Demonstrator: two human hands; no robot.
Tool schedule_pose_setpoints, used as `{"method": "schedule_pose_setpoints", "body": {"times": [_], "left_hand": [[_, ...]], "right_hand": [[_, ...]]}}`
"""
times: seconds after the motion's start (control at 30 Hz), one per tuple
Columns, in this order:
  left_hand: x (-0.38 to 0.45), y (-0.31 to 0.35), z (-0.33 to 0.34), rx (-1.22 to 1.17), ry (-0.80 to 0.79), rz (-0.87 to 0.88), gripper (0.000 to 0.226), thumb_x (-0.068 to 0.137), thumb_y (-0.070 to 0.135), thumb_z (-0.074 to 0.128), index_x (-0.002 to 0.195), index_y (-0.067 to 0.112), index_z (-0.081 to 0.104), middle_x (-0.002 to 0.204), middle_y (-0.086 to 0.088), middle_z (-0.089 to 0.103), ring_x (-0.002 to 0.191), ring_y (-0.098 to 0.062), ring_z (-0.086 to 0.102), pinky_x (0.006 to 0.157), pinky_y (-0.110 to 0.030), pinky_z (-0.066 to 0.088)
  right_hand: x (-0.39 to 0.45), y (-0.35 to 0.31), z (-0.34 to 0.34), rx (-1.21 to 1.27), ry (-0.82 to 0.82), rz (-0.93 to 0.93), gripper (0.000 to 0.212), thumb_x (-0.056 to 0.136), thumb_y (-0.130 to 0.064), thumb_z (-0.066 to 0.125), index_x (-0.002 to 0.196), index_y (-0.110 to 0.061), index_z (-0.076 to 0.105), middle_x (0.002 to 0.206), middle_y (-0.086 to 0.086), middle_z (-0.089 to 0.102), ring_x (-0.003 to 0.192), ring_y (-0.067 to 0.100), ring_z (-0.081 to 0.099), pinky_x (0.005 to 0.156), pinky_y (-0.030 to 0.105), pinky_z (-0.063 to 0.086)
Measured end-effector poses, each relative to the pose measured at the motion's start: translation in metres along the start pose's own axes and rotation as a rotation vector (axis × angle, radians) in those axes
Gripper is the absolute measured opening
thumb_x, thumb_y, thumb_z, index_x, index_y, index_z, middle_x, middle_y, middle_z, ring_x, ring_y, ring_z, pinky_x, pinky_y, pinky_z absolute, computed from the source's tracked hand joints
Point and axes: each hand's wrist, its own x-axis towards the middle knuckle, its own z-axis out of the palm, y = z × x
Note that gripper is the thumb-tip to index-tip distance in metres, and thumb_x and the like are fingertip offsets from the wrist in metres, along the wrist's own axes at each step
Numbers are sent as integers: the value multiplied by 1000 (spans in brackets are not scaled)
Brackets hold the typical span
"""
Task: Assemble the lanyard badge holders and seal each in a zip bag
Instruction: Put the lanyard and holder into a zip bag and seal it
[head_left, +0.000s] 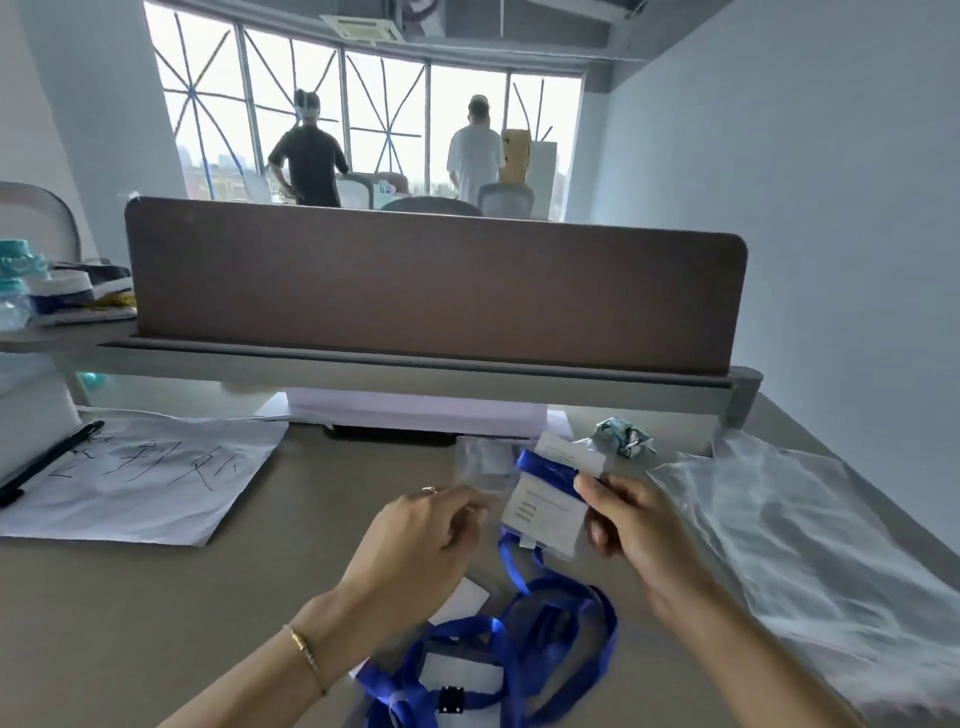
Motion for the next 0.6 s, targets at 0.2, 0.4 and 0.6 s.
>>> {"method": "schedule_pose_setpoints", "body": {"times": [0.2,0.4,0.6], "left_hand": [[7,61,39,-50,-140,219,24,97,26,51,112,38,66,97,23,68,85,2,61,77,-21,52],[24,126,97,-127,-197,327,23,93,24,56,105,39,68,93,24,65,81,10,55,74,-13,45],[30,171,140,-125,-315,392,22,94,31,55,112,36,65,99,21,58,91,1,54,83,-21,45]], "right_hand": [[-50,1,-84,-86,192,0,39,97,-21,59,63,-3,50,49,6,47,46,15,38,48,20,31],[-99,14,-155,-113,379,60,38,94,-23,62,62,-6,51,50,7,47,50,17,39,55,26,33],[-128,28,-204,-42,512,92,37,94,-22,64,81,12,62,53,6,48,49,15,39,54,28,35]]}}
